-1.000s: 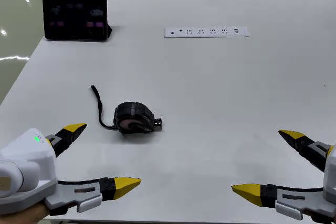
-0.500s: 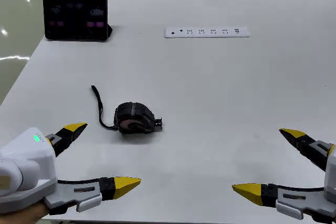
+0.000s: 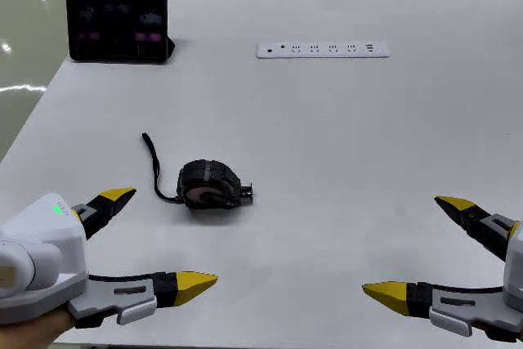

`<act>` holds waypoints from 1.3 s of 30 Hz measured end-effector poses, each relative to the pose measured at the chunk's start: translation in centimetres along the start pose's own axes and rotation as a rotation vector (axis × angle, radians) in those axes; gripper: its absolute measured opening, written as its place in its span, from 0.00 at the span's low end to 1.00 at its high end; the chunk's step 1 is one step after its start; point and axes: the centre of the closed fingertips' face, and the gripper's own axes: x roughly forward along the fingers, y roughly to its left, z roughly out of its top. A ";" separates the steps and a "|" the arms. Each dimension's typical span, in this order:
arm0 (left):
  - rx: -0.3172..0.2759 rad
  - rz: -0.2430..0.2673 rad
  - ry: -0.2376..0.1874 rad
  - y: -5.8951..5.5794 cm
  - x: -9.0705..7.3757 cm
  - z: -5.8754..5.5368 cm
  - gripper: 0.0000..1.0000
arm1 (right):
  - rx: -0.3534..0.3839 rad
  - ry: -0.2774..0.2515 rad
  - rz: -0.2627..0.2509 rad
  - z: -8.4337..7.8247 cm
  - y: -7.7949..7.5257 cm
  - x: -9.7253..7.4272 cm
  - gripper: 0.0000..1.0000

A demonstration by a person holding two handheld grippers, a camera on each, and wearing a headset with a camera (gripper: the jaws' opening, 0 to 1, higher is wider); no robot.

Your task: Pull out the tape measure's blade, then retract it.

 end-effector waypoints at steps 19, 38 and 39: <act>0.041 -0.028 0.008 2.0 1.6 0.6 0.99 | -0.048 0.007 0.041 0.8 -0.8 1.8 0.92; 0.096 -0.093 0.058 3.2 3.3 0.5 0.94 | -0.120 0.031 0.117 1.5 -1.4 4.5 0.84; 0.098 -0.095 0.061 3.3 3.4 0.4 0.94 | -0.127 0.031 0.122 1.5 -1.4 4.6 0.83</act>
